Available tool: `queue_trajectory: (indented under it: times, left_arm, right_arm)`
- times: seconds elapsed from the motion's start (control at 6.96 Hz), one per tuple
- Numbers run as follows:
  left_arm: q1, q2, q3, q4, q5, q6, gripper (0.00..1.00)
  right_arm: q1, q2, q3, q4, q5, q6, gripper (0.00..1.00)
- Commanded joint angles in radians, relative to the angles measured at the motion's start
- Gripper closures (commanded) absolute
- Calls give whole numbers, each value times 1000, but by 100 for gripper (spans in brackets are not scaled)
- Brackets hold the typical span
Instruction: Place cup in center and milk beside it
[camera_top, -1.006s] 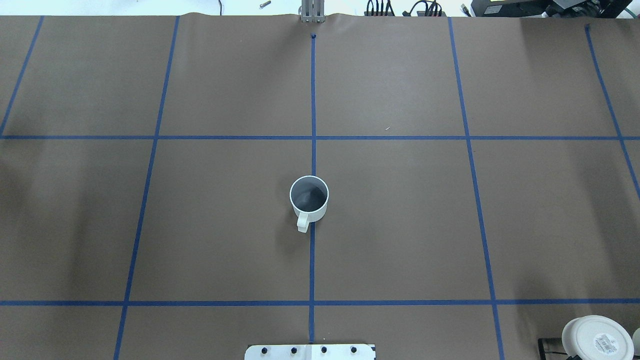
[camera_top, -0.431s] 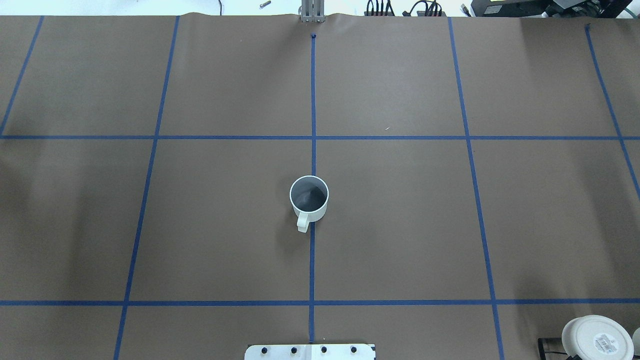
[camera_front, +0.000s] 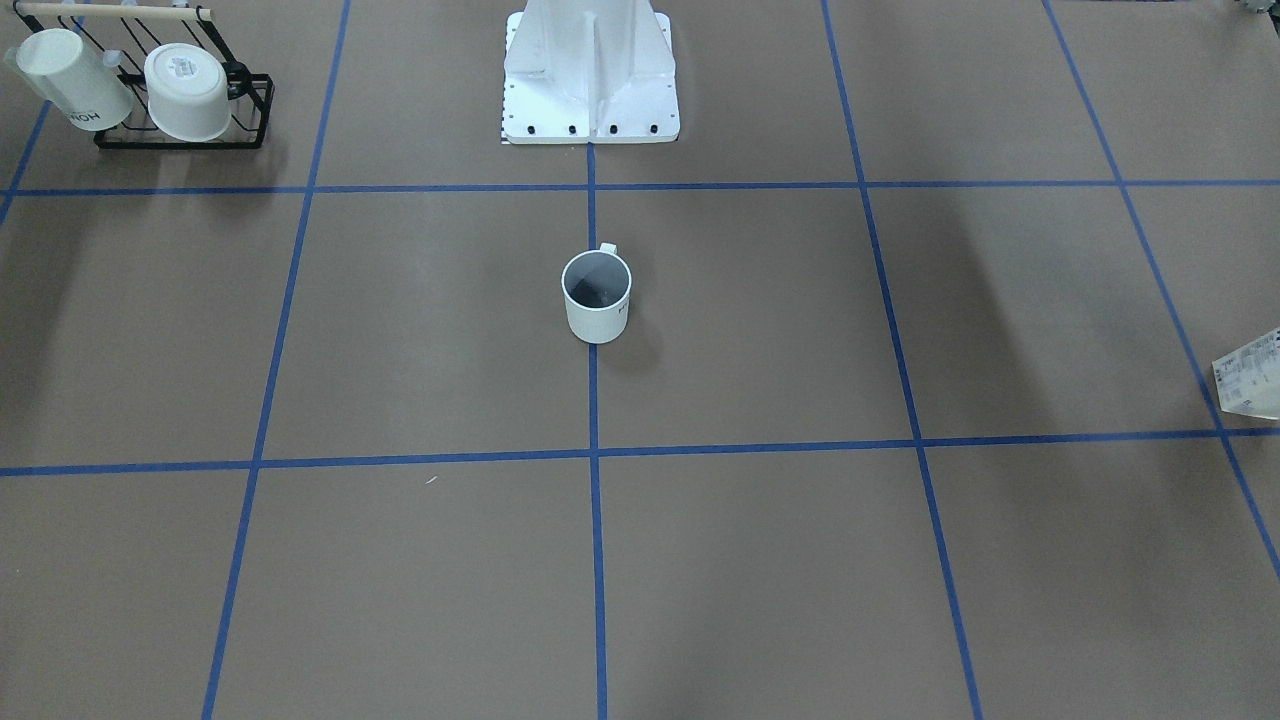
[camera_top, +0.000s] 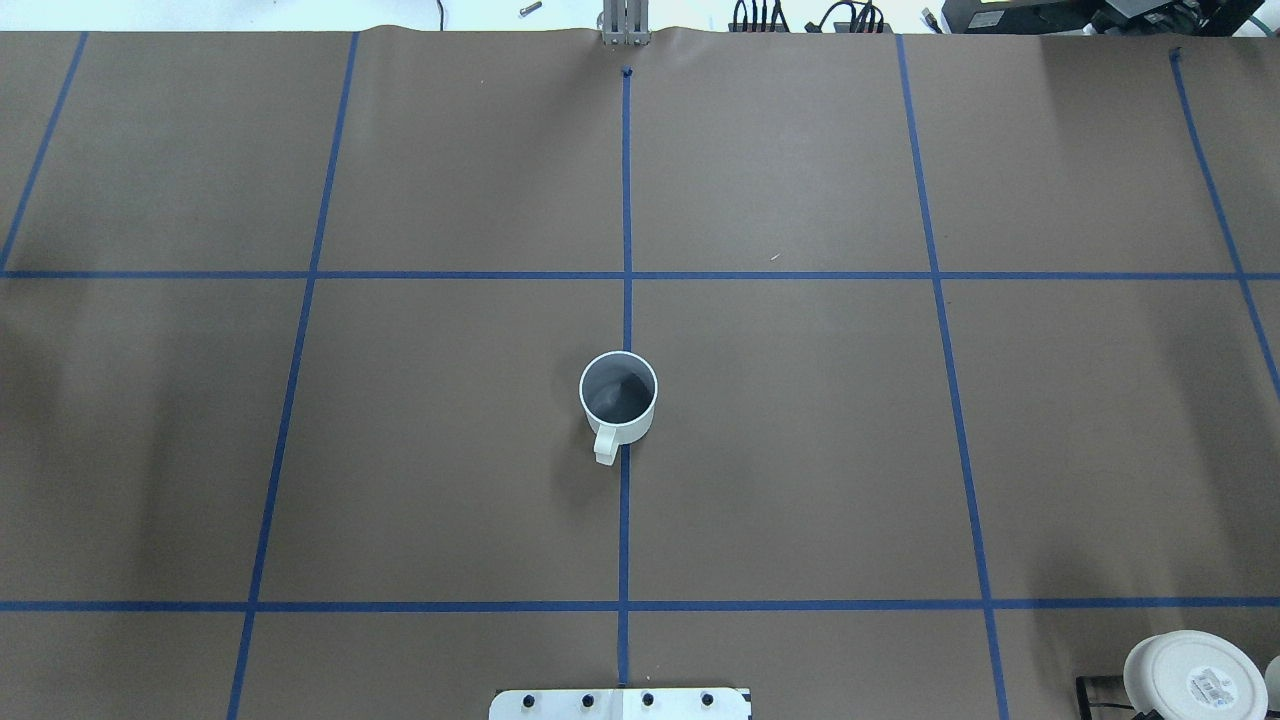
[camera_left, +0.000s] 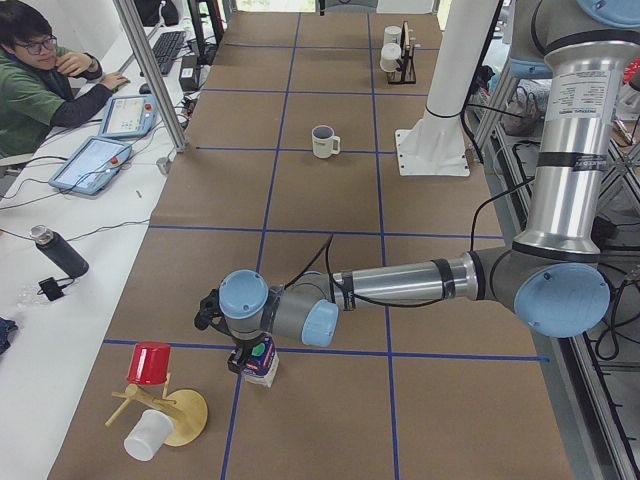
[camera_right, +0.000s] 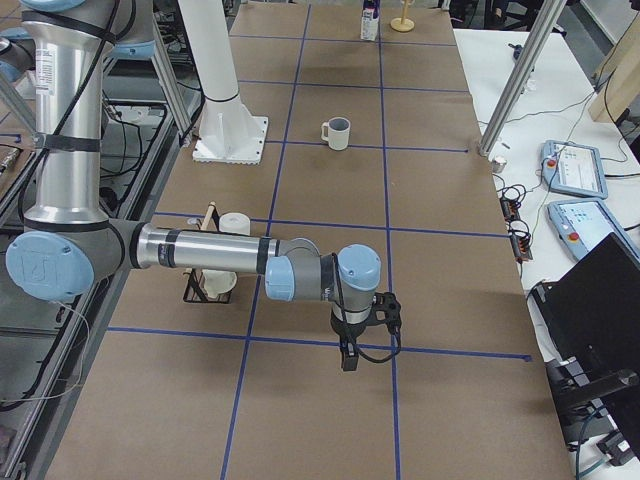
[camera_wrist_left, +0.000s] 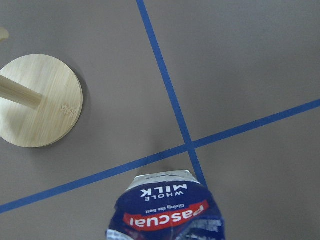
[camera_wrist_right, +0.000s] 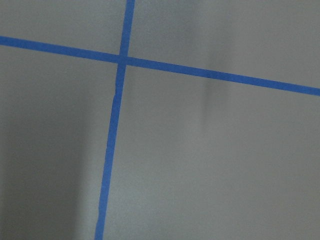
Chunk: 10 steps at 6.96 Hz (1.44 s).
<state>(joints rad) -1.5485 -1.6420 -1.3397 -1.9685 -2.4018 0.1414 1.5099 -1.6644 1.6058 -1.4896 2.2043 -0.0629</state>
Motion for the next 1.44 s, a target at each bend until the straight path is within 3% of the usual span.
queue_trajectory:
  times: [0.0, 0.29, 0.72, 0.86, 1.01, 1.29]
  left_arm:
    - [7, -1, 5, -13, 21, 1, 48]
    - [7, -10, 7, -13, 27, 1, 70]
    - [7, -12, -65, 9, 21, -6, 79]
    - [7, -18, -123, 78, 21, -8, 81]
    - [7, -21, -244, 224, 23, -9, 81]
    - [33, -18, -436, 298, 30, -244, 81]
  right_arm:
    - [0, 0, -1, 0, 0, 0, 0]
    - [0, 0, -1, 0, 0, -2, 0]
    - [1, 0, -1, -1, 0, -6, 0]
    - [1, -1, -1, -1, 0, -6, 0]
    - [0, -2, -1, -1, 0, -6, 0]
    - [1, -3, -1, -1, 0, -5, 0]
